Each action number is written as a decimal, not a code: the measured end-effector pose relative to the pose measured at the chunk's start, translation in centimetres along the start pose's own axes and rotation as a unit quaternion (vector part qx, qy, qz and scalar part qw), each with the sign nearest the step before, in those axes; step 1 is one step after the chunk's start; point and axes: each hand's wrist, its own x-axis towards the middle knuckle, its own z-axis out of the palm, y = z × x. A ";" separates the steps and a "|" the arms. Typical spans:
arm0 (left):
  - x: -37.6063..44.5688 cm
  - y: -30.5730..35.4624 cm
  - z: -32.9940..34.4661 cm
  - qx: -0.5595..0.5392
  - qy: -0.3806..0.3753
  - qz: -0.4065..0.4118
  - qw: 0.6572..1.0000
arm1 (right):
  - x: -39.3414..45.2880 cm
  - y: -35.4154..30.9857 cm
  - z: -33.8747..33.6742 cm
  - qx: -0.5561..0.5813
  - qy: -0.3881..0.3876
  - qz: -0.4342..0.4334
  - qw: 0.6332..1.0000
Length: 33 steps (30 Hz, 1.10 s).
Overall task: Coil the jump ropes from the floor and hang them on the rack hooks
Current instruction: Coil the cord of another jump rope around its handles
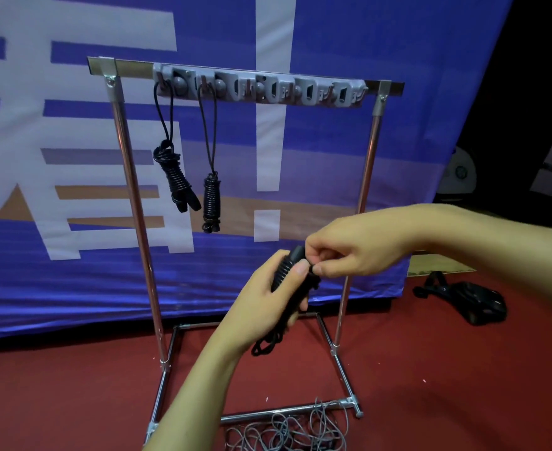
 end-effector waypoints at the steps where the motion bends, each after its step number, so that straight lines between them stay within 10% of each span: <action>1: 0.3 0.1 0.0 -0.017 0.013 -0.005 1.000 | 0.1 0.0 -0.3 0.008 0.024 -0.003 1.000; 12: 2.3 -0.2 -0.5 -0.143 0.075 -0.161 0.974 | 2.2 0.8 0.8 0.110 0.250 -0.016 0.962; 20: 6.7 1.7 -2.4 -0.284 0.025 -0.166 0.944 | 4.9 2.8 -3.2 0.079 0.253 -0.003 0.964; 33: 12.2 4.9 -6.0 -0.242 -0.053 -0.119 0.961 | 7.3 5.7 -8.7 0.340 0.284 0.009 0.897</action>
